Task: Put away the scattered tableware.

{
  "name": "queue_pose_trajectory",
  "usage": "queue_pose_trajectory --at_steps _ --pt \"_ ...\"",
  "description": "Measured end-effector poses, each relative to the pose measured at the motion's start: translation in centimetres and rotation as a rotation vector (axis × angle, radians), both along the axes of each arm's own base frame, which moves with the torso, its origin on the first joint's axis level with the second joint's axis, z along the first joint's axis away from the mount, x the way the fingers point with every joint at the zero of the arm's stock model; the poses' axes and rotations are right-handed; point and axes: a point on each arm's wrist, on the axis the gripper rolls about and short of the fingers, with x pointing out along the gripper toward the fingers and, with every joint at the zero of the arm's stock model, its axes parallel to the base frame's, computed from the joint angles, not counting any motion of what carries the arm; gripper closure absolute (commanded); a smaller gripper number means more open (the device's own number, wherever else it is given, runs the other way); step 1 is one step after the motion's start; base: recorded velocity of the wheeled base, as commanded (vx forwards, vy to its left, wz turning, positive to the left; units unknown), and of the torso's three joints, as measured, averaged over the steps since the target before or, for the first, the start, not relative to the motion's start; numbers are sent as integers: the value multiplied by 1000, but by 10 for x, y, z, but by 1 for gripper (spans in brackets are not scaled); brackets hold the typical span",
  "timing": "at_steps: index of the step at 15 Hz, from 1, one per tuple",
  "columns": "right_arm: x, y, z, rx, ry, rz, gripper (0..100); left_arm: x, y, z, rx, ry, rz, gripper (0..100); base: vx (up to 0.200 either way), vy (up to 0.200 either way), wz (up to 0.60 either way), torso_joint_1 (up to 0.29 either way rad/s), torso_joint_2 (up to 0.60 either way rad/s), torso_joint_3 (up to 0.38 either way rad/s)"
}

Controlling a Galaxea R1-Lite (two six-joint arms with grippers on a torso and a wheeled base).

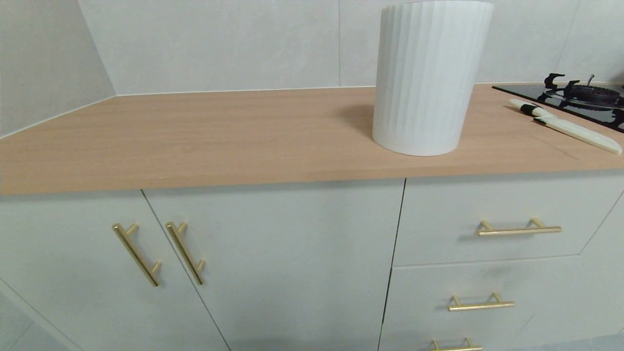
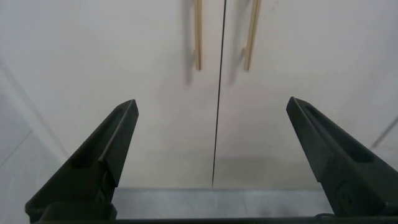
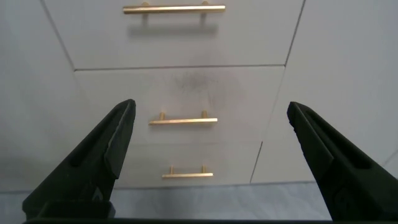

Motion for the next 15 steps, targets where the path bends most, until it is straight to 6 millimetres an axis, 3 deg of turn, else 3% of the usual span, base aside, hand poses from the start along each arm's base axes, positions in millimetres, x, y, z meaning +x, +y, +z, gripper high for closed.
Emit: queue_pose_trajectory --at_steps 15 --pt "0 0 0 0 1 -1 0 0 0 0 0 0 0 0 0 0 40 0 0 0"
